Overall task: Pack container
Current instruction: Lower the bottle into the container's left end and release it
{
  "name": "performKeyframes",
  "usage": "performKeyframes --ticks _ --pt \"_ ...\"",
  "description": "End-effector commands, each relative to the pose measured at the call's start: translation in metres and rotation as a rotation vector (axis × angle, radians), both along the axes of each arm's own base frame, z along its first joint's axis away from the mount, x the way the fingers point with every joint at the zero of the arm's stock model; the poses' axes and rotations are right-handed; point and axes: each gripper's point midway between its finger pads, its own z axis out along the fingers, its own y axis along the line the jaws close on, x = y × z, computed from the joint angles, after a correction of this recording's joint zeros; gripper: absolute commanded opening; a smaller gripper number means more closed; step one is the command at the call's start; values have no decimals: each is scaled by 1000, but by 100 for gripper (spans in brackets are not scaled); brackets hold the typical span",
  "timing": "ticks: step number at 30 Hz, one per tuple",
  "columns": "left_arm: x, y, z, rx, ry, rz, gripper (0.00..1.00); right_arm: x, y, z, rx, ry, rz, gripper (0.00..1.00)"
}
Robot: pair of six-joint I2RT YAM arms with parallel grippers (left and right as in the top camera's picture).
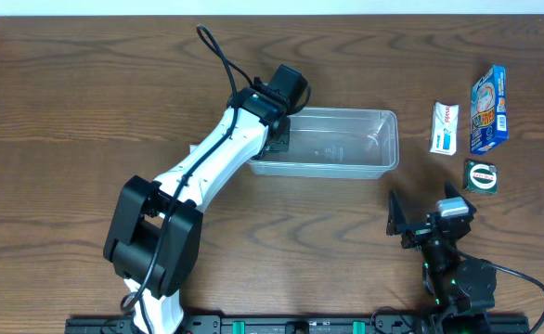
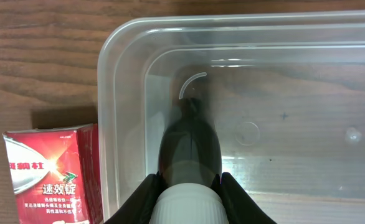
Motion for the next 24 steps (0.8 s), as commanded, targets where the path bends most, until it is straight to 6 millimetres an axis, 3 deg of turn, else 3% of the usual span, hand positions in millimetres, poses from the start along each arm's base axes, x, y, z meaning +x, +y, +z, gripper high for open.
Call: performKeyframes --ticks 1,2,3,24 --pt "4 6 -2 22 -11 17 42 0 -4 0 -10 -3 -15 99" --pt "4 6 -2 22 -11 17 55 0 -4 0 -10 -3 -15 99" --pt "4 6 -2 22 -11 17 58 0 -4 0 -10 -3 -14 99" --pt "7 10 0 44 -31 25 57 0 -4 0 -10 -3 -14 99"
